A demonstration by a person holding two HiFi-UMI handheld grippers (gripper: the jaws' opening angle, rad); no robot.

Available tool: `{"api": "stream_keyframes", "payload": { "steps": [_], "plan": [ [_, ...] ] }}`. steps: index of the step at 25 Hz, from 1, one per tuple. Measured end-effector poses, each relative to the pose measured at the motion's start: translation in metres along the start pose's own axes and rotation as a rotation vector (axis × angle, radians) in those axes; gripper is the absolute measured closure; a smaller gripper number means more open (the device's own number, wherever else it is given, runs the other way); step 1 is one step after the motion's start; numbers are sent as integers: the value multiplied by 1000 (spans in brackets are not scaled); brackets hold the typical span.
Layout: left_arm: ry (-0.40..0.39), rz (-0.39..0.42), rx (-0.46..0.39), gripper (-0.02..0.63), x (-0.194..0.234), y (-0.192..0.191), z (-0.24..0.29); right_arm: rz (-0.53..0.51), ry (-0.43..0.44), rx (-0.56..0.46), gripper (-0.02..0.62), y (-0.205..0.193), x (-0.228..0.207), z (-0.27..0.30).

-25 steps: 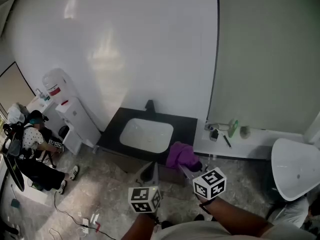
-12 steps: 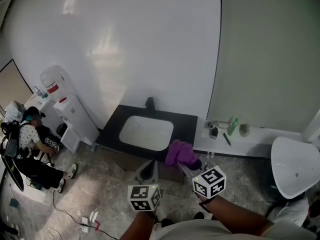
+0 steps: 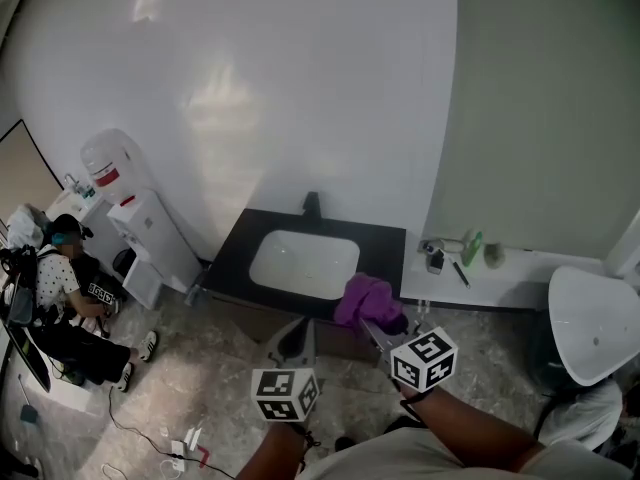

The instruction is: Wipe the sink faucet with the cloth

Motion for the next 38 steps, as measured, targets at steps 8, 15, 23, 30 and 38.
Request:
{"api": "stream_keyframes", "payload": {
  "steps": [8,15,23,30,38],
  "plan": [
    [-6,-23,18,598,33,-3,44,15,-3,26,528,-9,-35,52],
    [32,4,52,598,69,4,149,44,44,60,528,-13,-125,148],
    [72,-15,113,598,103,-2,291,51,86,130,528,-12,-240,241],
    [67,-42,94,598,131,2,361,49,108,201,528,-24,-294,311],
    [-3,-81,132,598,185,-16,427,66,49,291,528,-63,-335,395]
  ]
}}
Point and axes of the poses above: the fingertips, and each gripper's own axes: z forward along the fingers, x to its left, y out of its top, the point moved 7 cm from there along -z, backward along the fingers, and after that the axes turned 5 degrees about -x, right-handed, at the moved point
